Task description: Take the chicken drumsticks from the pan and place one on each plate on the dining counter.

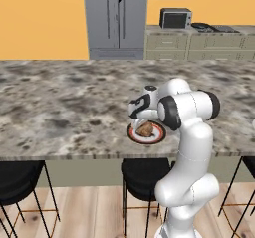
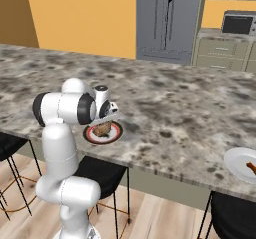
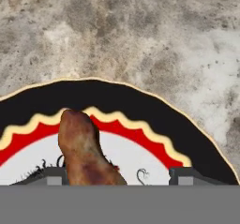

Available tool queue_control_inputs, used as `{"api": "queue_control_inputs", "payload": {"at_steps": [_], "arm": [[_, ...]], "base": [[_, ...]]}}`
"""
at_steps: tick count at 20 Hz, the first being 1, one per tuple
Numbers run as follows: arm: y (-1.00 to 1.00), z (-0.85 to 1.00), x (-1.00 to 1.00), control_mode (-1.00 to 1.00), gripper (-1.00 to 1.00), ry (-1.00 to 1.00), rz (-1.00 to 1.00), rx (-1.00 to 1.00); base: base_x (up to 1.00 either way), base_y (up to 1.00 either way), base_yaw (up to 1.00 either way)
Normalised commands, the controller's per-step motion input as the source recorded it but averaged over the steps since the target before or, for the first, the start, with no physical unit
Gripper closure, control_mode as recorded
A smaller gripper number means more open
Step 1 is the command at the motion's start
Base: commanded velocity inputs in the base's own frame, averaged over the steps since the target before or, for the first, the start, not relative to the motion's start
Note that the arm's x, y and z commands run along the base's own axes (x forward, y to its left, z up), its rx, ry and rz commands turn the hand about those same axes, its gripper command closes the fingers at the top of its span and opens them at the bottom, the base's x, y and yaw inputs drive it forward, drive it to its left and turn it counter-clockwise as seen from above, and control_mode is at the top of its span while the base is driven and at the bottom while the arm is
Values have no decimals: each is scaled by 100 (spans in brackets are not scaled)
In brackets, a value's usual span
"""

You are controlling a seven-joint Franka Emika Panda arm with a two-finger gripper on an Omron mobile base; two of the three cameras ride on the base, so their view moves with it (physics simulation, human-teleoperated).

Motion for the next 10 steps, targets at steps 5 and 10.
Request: {"api": "queue_control_inputs", "payload": {"at_steps": [5,10], "arm": [[3,12,-2,-100,-100,-3,-12,10],[1,15,0,-100,-100,-1,-5,9]], "base": [[0,0,0],[0,0,0]]}}
